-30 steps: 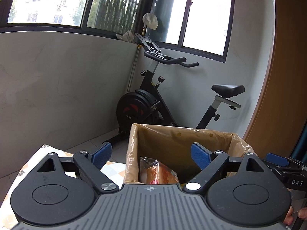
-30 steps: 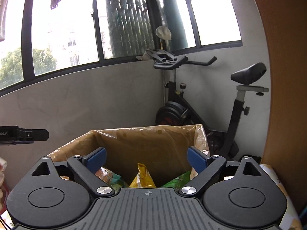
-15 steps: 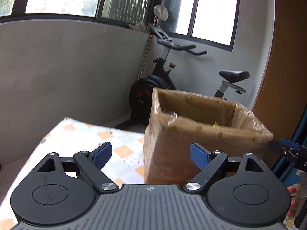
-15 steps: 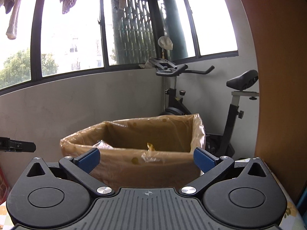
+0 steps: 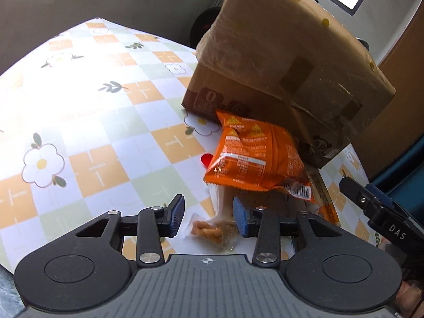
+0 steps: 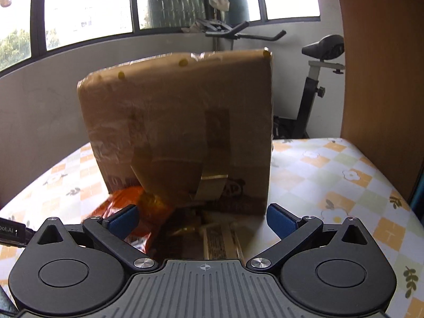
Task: Organize snacks
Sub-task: 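Lower the left tool to the small snack packet while the right tool lowers to the biscuit pack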
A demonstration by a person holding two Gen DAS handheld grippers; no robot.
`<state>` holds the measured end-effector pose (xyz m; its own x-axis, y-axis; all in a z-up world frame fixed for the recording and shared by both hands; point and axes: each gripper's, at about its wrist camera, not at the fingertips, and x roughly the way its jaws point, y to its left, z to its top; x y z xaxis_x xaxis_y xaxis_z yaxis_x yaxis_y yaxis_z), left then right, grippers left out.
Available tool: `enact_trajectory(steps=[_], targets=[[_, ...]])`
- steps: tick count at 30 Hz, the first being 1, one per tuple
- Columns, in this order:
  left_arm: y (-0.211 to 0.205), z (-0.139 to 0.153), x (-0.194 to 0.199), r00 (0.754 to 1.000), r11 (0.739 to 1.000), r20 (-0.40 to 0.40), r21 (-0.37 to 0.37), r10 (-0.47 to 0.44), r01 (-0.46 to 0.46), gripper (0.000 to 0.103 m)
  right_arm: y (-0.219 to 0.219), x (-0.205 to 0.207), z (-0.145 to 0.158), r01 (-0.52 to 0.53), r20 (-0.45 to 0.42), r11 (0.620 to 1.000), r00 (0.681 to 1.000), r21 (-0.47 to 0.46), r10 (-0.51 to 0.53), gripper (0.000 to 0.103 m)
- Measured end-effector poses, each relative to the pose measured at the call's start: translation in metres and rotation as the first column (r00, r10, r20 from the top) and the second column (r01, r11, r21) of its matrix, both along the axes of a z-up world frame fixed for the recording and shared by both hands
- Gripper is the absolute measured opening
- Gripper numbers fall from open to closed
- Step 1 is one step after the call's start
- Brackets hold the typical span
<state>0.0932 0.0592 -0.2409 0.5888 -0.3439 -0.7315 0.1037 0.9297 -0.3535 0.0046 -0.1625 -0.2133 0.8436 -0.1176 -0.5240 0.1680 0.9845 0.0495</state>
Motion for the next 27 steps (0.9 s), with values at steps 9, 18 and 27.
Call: enact_trajectory(steps=[9, 18, 27], targets=[[-0.016, -0.031, -0.006, 0.994, 0.999, -0.108, -0.037, 0.006, -0.01, 0.04, -0.012, -0.003, -0.02, 0.029, -0.045, 0.997, 0.999, 0.067, -0.026, 0.089], [-0.018, -0.024, 0.0, 0.998, 0.997, -0.05, 0.07, 0.028, -0.024, 0.026, -0.018, -0.004, -0.021, 0.034, -0.046, 0.995, 0.999, 0.094, -0.03, 0.085], [0.005, -0.017, 0.015, 0.997, 0.981, 0.033, 0.178, 0.076, -0.081, 0.027, -0.017, -0.004, -0.022, 0.032, -0.054, 0.995, 0.998, 0.093, -0.027, 0.084]])
